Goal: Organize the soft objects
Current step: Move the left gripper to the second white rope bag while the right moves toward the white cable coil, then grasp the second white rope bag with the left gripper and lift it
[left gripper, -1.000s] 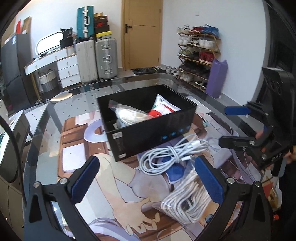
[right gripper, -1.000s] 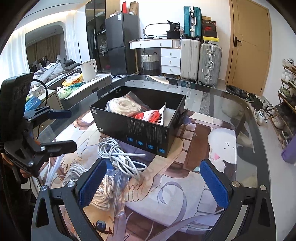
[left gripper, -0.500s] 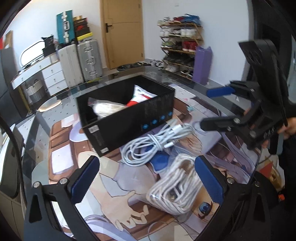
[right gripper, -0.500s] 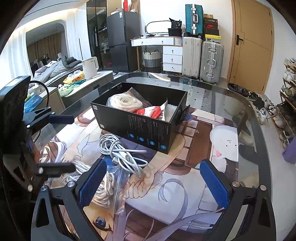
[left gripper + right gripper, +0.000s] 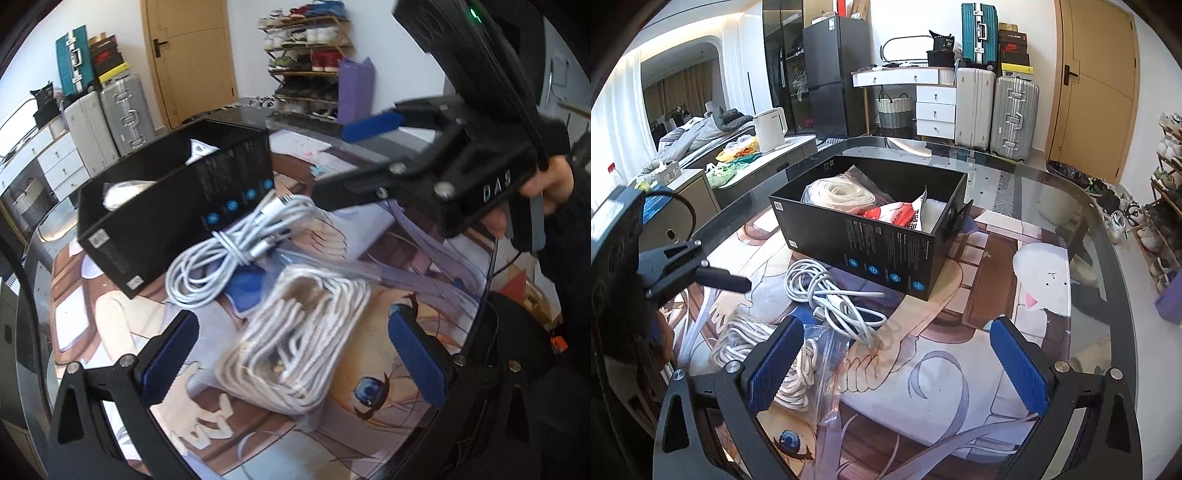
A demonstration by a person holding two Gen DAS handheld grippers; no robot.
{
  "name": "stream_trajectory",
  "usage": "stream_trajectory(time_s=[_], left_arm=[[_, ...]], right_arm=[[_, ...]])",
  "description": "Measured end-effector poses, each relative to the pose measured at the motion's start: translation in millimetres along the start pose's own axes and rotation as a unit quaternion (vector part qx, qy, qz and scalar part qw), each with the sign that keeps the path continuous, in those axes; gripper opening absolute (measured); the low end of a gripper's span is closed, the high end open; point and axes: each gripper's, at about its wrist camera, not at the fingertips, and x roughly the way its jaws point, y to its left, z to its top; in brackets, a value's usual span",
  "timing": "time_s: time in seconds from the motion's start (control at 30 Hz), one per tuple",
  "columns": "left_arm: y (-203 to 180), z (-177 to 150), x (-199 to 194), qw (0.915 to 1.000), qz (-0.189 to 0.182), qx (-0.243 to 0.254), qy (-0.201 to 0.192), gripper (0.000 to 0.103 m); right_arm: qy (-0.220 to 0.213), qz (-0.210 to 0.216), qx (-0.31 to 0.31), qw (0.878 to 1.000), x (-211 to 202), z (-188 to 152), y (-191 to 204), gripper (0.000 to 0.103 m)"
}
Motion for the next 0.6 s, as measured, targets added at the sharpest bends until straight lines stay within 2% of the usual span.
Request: stream_trajectory(time_s=[0.3,0.5,0.57,0.6], left_arm=[[8,-2,18,0.9992,-0.004,-0.027,0.03,0.1],[10,-1,16,0.9992,-0.013,-0.032,0.021,0.084],[11,-1,14,0.9993,-0.014,-0.031,0.018,0.07],[11,0,12,0.9993,-0.015,-0.03,0.017,0.067]], right_arm=[[0.006,0.001,-0.002,1.0,4,-2,1,0.102],[0.009,0.0,0.0,1.0,4,-3,0,0.102],[0.01,0.0,-0.001,1.0,5,-3,1,0.102],[0.011,0.0,-0.002,1.0,5,-3,1,0.102]])
